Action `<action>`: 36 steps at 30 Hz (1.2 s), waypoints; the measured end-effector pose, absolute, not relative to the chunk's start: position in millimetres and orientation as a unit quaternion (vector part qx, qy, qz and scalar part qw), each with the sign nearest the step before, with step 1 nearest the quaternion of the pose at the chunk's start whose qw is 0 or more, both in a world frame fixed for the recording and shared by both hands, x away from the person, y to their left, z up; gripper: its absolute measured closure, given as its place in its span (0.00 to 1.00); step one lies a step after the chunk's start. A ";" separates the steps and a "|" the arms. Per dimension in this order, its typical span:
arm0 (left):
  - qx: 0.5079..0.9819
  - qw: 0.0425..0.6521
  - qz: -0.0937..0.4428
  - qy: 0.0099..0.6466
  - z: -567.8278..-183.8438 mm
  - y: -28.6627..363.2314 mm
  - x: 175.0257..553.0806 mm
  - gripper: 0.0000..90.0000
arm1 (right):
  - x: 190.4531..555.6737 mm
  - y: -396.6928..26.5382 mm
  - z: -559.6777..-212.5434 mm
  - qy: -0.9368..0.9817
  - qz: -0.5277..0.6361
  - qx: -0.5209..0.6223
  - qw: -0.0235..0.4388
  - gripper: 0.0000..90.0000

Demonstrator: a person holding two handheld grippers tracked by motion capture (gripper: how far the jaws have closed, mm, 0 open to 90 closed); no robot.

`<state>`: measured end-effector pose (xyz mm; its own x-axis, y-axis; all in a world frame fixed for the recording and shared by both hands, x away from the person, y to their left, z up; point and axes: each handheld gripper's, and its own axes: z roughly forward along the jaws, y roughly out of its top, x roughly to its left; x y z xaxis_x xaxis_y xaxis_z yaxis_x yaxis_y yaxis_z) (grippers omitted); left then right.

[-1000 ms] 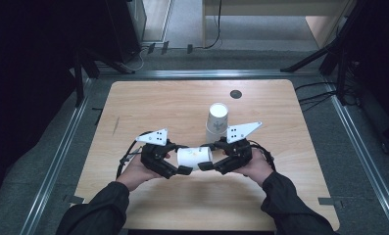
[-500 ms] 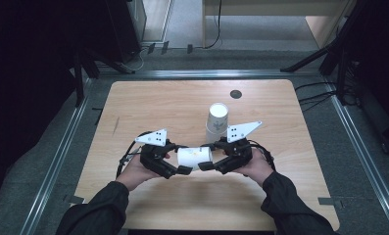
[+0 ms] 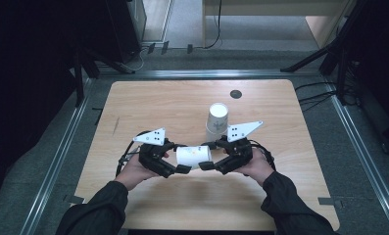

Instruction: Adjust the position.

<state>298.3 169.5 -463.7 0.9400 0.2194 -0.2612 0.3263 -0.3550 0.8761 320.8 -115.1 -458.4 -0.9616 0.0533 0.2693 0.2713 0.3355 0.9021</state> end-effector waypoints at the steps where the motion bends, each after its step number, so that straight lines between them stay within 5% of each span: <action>1: 0.822 0.543 -0.049 0.166 -463.7 169.5 298.3 0.25 | 320.8 -115.1 -458.4 -0.812 -0.568 -0.100 0.096 0.31; 15: 0.852 0.494 -0.041 0.170 -445.7 173.7 305.8 0.25 | 313.2 -120.6 -462.8 -0.847 -0.517 -0.102 0.074 0.29; 36: 0.935 0.331 -0.041 0.122 -412.3 157.0 326.0 0.25 | 318.5 -114.4 -465.0 -0.851 -0.511 -0.110 0.053 0.29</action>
